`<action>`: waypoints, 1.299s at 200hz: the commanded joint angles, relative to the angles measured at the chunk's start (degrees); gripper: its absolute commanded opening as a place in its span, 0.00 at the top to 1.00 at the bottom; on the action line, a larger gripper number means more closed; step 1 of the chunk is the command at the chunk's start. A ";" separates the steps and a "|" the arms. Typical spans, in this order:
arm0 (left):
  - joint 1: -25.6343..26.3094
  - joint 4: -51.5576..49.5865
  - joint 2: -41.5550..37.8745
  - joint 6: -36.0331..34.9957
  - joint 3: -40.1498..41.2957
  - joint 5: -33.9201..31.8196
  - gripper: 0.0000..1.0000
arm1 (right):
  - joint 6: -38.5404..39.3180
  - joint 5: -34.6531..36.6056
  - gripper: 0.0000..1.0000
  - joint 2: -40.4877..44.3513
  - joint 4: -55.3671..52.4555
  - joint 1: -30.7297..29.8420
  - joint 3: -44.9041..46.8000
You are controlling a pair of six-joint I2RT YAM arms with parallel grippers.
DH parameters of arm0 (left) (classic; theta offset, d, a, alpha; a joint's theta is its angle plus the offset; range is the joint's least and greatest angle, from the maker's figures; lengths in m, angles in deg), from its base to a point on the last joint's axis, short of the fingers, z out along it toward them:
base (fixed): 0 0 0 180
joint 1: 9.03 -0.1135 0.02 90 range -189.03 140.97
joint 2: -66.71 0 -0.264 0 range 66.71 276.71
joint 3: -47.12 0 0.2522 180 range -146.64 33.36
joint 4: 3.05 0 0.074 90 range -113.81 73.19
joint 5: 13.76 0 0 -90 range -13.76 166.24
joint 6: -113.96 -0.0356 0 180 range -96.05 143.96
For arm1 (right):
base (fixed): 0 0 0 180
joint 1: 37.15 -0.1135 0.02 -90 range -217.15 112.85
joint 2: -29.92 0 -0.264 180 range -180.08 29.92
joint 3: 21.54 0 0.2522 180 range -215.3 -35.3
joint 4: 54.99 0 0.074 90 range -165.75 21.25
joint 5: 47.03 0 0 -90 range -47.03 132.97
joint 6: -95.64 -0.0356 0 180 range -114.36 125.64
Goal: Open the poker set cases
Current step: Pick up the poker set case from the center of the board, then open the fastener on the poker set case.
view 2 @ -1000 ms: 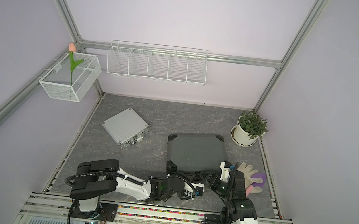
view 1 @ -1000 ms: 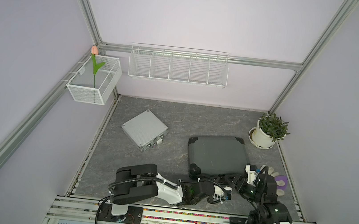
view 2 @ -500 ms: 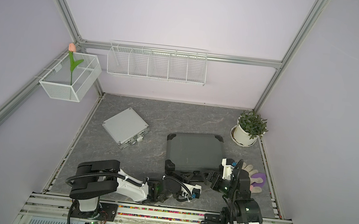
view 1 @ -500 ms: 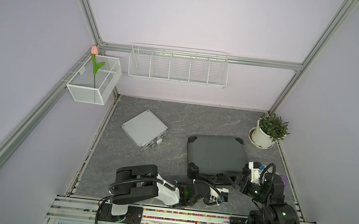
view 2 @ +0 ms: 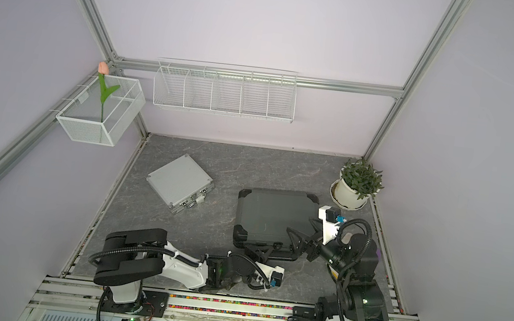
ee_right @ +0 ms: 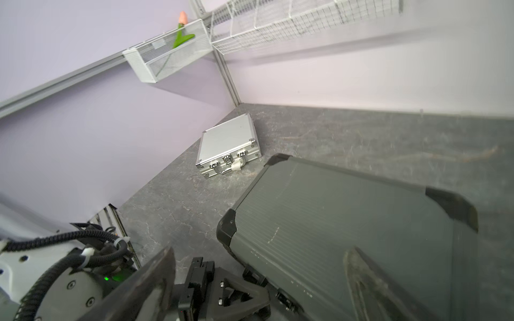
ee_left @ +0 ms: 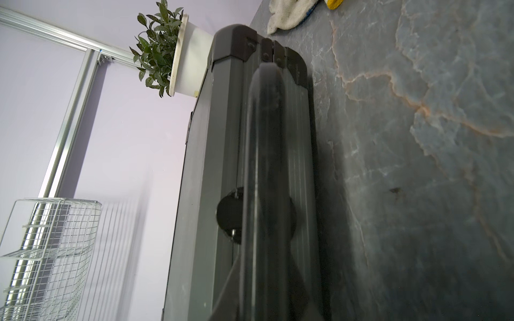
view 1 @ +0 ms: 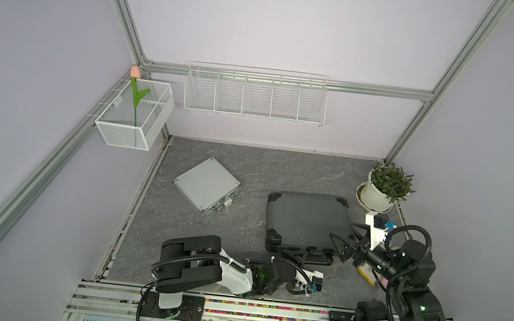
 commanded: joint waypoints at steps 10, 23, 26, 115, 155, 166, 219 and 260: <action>-1.07 11.83 -8.17 -4.78 -1.40 -2.07 1.00 | 16.15 -4.34 0.05 -3.59 1.26 -0.17 -4.36; -1.81 10.75 -9.23 -4.45 -1.42 -1.40 1.00 | 20.62 -4.18 0.05 -5.14 -2.31 -0.51 -6.56; -1.98 10.57 -9.46 -4.35 -1.42 -1.24 1.00 | 21.45 -3.88 0.05 -5.35 -2.89 -0.73 -6.94; -5.51 9.69 -12.94 -4.24 -1.60 3.05 1.00 | 55.49 5.14 0.03 -2.23 -24.09 -1.95 -8.98; -5.58 11.93 -11.91 -5.80 -1.33 2.95 1.00 | 63.97 7.56 0.02 0.71 -29.83 -1.95 -8.38; -5.58 12.17 -11.89 -6.04 -1.40 3.12 1.00 | 66.36 7.71 0.04 0.83 -31.69 -1.91 -7.99; -5.53 14.99 -11.77 -8.75 -1.59 1.89 1.00 | 71.53 7.33 0.17 0.77 -30.39 -1.95 -2.93; -5.58 16.80 -11.96 -11.58 -2.19 1.96 1.00 | 72.34 5.96 0.28 -2.06 -25.80 -4.09 0.02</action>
